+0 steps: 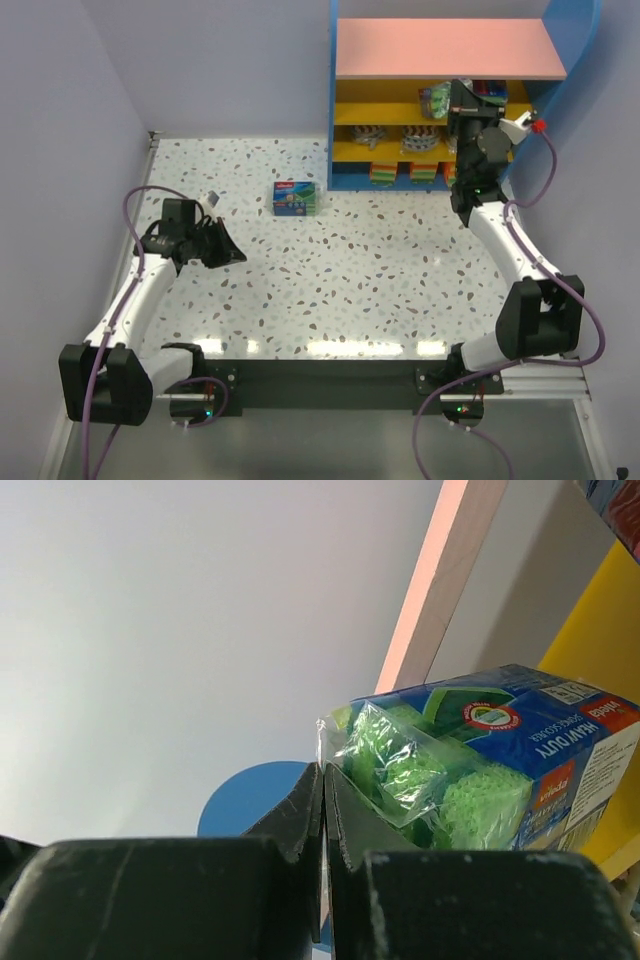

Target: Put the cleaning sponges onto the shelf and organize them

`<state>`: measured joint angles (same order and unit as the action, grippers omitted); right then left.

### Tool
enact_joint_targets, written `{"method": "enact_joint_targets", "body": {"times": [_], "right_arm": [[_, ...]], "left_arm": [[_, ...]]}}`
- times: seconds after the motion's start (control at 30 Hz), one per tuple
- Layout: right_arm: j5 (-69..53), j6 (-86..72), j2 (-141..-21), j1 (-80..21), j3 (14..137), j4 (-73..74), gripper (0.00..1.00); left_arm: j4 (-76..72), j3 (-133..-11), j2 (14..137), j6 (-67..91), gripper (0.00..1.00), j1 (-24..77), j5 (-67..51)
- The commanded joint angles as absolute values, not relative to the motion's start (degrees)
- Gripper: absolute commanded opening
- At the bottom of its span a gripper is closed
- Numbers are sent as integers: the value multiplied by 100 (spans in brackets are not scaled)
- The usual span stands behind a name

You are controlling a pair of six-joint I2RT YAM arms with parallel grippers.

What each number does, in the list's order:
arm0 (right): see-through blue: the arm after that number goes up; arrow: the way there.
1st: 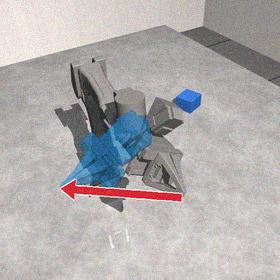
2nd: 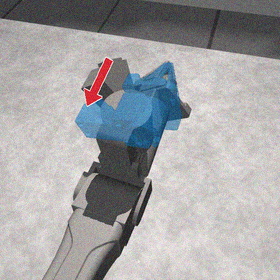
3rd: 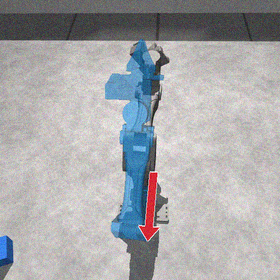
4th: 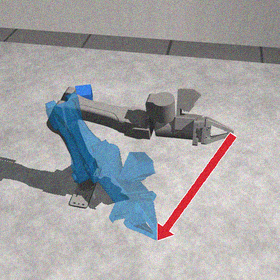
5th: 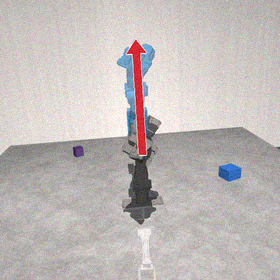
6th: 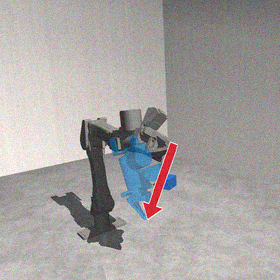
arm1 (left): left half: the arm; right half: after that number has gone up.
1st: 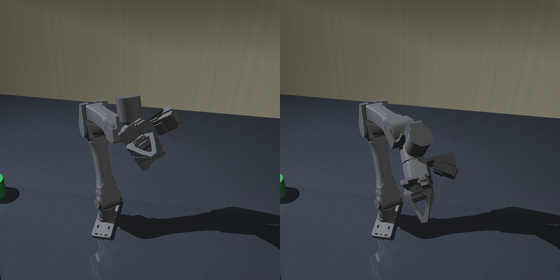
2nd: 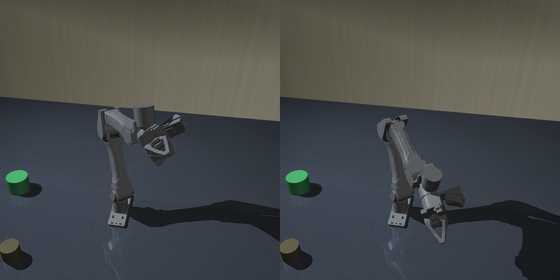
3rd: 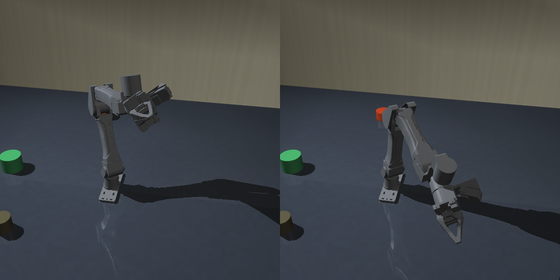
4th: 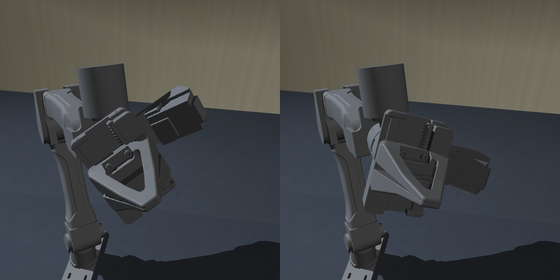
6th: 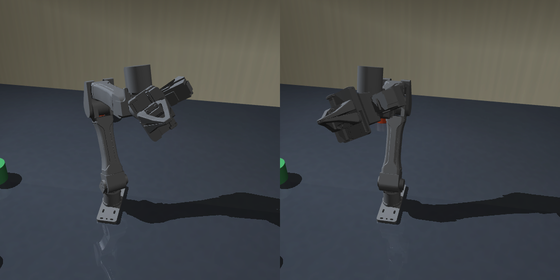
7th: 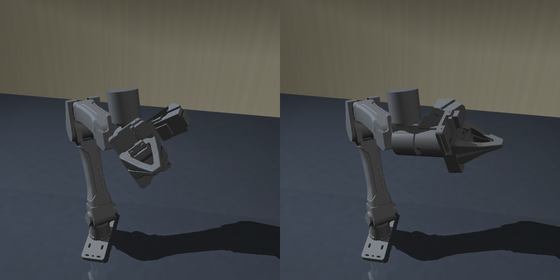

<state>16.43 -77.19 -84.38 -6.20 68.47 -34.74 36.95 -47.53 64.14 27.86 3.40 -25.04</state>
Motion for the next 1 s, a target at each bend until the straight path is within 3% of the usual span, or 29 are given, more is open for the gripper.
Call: {"method": "enact_joint_targets", "body": {"times": [0.0, 0.53, 0.97], "right_arm": [[1881, -7770, -8420, -606, 6750, -3939, 0], [2136, -7734, -8086, -633, 6135, -2338, 0], [2891, -8130, -8823, -905, 7627, -1162, 0]], "left_arm": [[3507, -4913, 6442, 2725, 0, 299, -2514], [3419, -4825, 6451, 2777, 0, 299, -2496], [3384, -4834, 6478, 2874, 0, 299, -2523]]}}
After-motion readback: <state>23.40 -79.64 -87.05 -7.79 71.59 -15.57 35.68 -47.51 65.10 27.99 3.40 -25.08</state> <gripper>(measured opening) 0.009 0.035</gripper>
